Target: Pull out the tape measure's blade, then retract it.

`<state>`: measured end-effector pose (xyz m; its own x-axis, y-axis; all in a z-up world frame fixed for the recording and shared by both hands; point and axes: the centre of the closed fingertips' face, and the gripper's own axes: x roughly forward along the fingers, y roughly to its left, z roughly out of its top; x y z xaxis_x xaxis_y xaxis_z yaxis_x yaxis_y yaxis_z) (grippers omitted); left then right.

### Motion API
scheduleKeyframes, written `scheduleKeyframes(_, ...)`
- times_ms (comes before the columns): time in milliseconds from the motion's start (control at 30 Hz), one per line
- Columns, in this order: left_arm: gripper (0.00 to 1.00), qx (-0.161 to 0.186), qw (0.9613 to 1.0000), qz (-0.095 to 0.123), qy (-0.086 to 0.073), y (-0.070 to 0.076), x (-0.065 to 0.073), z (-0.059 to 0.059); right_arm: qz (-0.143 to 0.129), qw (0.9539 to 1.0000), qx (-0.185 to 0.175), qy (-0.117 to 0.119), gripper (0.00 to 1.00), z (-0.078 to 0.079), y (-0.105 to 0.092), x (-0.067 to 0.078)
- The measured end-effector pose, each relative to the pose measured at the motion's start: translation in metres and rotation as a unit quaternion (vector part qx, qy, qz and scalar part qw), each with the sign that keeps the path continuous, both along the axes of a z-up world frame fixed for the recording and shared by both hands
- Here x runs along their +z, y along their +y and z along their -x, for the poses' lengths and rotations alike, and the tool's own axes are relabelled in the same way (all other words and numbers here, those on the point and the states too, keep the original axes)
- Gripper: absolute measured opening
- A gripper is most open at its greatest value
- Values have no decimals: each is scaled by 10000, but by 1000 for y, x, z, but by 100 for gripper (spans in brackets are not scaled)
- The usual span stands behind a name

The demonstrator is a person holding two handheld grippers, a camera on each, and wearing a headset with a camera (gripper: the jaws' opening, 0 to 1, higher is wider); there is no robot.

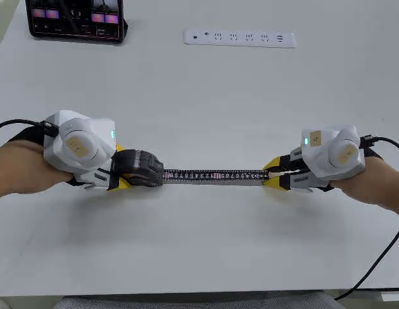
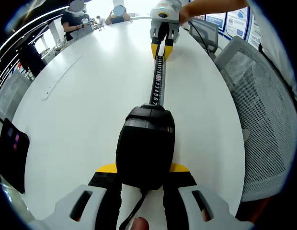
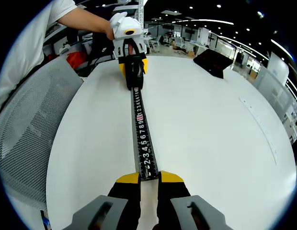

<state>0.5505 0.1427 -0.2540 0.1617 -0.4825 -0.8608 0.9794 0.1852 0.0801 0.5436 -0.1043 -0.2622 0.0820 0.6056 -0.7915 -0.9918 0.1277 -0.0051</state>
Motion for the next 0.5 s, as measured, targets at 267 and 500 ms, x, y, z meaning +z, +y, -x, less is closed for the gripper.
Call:
scheduleKeyframes(267,28,-4,10000,-6,3,0,0,0,46,10000,-45,10,8,0,-9,0)
scheduleKeyframes(500,28,-7,10000,-14,0,0,0,0,111,9999,-53,28,8,0,-18,-2)
